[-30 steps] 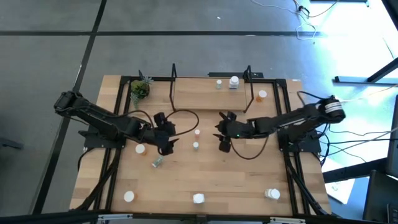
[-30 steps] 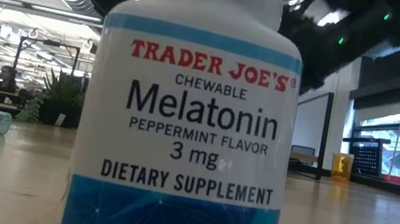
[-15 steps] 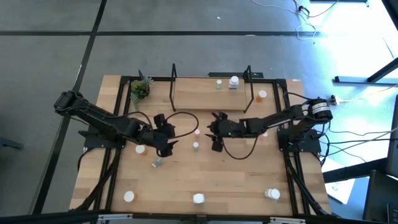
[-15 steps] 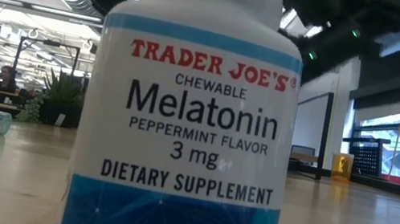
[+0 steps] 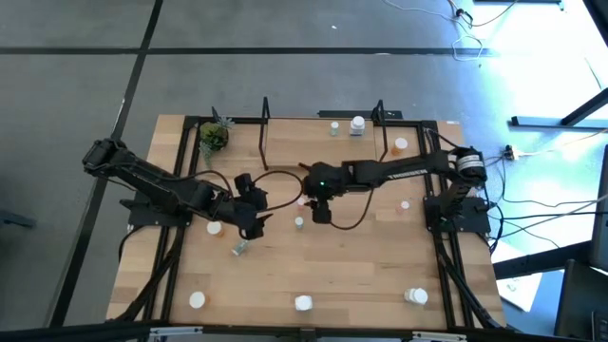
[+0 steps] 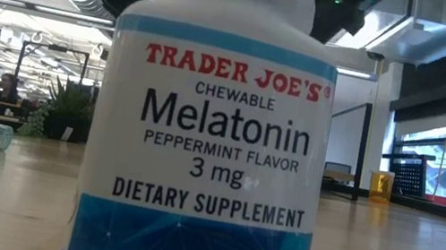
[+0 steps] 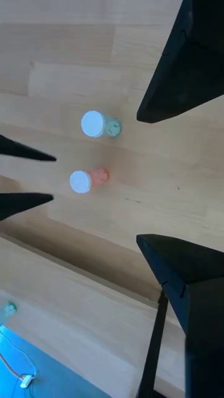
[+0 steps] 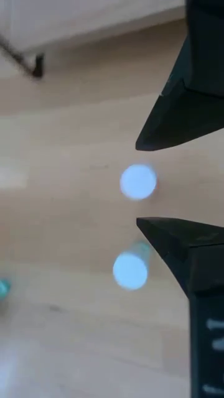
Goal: Pick and place medicine bottles onto shelf by color
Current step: Put the middle pink pill bottle on the shelf
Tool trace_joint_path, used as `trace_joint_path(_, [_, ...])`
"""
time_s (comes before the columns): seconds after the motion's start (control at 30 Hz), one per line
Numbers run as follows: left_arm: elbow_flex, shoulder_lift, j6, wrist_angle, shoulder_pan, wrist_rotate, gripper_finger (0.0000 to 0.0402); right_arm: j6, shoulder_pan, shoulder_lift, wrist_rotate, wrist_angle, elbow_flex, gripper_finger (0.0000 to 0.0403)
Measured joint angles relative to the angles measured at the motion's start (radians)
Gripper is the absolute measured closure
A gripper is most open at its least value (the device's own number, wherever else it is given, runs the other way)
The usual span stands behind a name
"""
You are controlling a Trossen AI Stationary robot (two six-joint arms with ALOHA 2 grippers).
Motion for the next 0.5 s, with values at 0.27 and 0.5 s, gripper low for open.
trace_joint_path(0.27, [0.000,0.000,0.000,0.000,0.000,0.000,0.0098,-0.101,-0.003,0.077,-0.001,-0.058,0.062,0.0215])
trace_joint_path(0.5, [0.000,0.000,-0.001,0.000,0.000,0.000,0.0101,-0.122,-0.006,0.105,0.011,-0.057,0.068,0.0215])
